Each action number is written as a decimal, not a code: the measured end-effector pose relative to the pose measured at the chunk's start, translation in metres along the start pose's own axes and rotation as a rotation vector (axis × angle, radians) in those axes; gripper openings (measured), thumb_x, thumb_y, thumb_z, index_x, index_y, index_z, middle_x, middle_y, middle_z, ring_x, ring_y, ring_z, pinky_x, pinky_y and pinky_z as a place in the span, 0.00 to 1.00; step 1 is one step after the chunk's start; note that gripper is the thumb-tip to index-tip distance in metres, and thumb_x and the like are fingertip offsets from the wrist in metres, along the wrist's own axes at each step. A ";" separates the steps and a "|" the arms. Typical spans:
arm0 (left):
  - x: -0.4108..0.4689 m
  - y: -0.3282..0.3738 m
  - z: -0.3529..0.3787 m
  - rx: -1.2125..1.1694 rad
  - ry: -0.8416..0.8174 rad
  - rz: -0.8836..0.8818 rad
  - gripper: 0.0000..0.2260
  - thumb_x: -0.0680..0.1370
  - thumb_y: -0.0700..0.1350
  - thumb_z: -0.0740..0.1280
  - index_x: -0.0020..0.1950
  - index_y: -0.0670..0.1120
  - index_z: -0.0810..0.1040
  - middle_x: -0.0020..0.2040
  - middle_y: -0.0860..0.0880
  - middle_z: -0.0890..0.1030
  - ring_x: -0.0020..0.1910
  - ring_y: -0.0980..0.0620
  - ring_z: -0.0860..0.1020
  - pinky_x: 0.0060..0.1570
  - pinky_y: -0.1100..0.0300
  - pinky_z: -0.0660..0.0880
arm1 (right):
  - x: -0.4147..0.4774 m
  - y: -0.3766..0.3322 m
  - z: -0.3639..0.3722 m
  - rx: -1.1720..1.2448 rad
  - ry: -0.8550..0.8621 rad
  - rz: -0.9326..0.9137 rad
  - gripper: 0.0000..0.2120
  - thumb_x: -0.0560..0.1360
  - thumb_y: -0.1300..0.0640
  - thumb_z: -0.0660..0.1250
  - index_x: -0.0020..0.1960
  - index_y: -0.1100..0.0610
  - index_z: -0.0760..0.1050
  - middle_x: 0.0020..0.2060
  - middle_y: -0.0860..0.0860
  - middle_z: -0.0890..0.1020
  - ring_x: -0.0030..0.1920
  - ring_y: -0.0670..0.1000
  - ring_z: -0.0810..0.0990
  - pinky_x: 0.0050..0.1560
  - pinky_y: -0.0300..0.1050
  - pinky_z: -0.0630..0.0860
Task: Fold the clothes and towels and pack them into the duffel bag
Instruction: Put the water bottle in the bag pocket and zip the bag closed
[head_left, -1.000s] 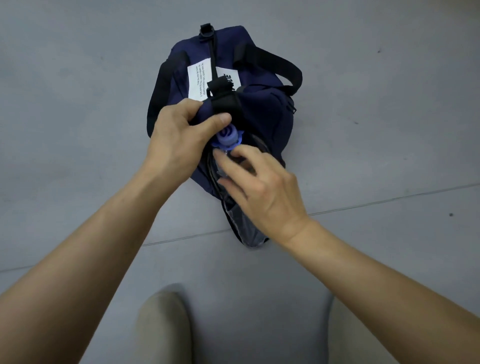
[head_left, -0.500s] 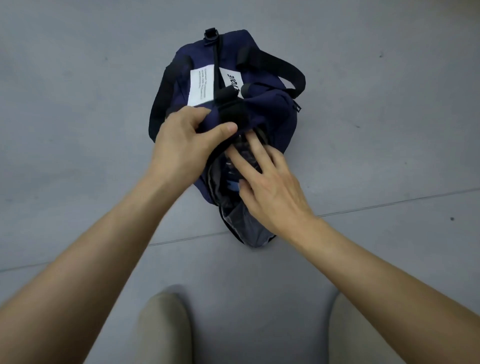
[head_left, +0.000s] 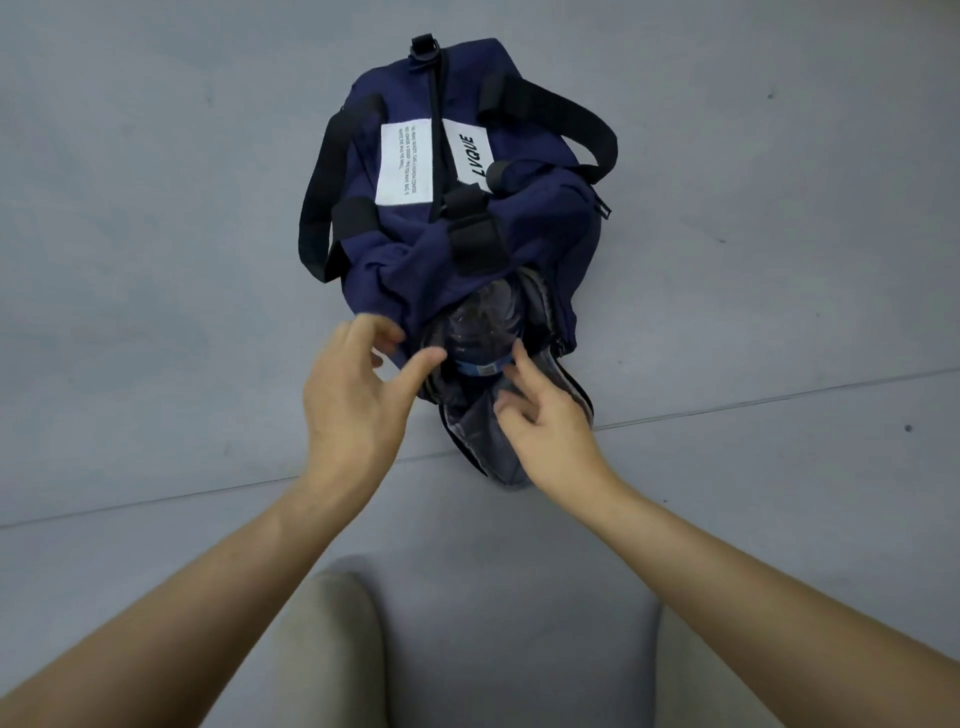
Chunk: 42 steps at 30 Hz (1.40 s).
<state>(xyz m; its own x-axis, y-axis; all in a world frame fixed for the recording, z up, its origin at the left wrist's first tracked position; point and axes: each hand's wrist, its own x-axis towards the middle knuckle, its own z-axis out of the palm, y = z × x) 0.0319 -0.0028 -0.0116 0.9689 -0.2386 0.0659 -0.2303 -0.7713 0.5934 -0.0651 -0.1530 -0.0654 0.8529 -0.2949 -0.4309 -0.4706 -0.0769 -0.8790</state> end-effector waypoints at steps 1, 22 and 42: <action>-0.002 -0.006 0.005 -0.004 -0.057 -0.077 0.15 0.74 0.61 0.72 0.50 0.53 0.75 0.48 0.59 0.79 0.47 0.54 0.76 0.47 0.53 0.74 | -0.002 -0.003 0.003 0.080 -0.034 0.026 0.32 0.81 0.61 0.61 0.80 0.45 0.54 0.72 0.45 0.73 0.63 0.36 0.75 0.69 0.36 0.67; 0.016 -0.029 -0.017 0.162 -0.145 0.159 0.11 0.78 0.61 0.67 0.50 0.57 0.71 0.48 0.61 0.76 0.43 0.55 0.77 0.39 0.54 0.76 | 0.017 -0.065 -0.037 -0.082 -0.083 -0.144 0.19 0.80 0.55 0.66 0.66 0.36 0.73 0.59 0.39 0.82 0.58 0.41 0.81 0.65 0.51 0.76; 0.018 0.057 -0.090 0.440 -0.294 0.495 0.30 0.77 0.37 0.67 0.73 0.56 0.59 0.47 0.51 0.73 0.43 0.45 0.73 0.37 0.47 0.75 | -0.008 -0.160 -0.081 -1.450 -0.130 -0.587 0.10 0.78 0.56 0.63 0.54 0.45 0.77 0.42 0.49 0.82 0.49 0.58 0.82 0.45 0.49 0.77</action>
<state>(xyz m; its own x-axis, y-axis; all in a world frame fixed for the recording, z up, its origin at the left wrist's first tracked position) 0.0447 0.0016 0.0956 0.6912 -0.7226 -0.0116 -0.7110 -0.6829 0.1676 -0.0148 -0.2151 0.0948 0.9648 0.1785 -0.1934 0.1783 -0.9838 -0.0186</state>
